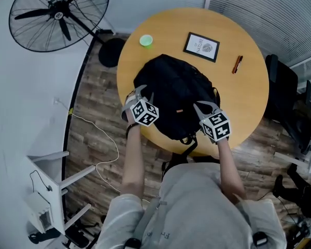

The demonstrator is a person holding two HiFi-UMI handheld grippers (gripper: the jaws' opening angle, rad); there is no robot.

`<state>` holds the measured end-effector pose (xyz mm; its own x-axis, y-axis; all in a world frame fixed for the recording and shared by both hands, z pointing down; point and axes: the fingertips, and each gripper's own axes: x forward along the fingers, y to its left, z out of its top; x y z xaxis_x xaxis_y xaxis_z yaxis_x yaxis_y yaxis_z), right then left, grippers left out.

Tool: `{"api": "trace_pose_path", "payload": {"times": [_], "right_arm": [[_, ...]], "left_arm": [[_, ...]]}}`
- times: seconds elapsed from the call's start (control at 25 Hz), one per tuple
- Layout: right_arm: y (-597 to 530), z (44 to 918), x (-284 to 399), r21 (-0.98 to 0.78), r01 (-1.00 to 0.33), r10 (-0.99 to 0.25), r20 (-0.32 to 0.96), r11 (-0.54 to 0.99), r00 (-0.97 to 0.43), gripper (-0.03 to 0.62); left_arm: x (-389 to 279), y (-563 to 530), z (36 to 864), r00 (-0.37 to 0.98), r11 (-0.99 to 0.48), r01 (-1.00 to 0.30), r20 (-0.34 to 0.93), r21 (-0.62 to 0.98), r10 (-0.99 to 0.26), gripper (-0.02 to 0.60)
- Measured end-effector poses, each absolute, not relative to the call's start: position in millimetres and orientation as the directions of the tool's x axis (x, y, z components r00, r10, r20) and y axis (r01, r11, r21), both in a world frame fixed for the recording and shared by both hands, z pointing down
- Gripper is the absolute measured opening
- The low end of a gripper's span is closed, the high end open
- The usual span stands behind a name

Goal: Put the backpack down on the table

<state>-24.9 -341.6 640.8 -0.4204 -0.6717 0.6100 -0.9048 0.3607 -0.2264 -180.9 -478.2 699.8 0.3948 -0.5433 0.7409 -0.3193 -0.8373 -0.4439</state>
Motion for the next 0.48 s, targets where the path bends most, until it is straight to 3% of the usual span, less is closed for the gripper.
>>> {"api": "trace_pose_path", "payload": {"times": [0.48], "right_arm": [[-308.6,623.0,-4.0,-0.261,-0.872,-0.675,0.555,0.414,-0.487,0.0]], "left_arm": [[-163.3,-371.2,665.4,0.394,-0.761,-0.556,0.699,-0.335,-0.596,0.144]]}}
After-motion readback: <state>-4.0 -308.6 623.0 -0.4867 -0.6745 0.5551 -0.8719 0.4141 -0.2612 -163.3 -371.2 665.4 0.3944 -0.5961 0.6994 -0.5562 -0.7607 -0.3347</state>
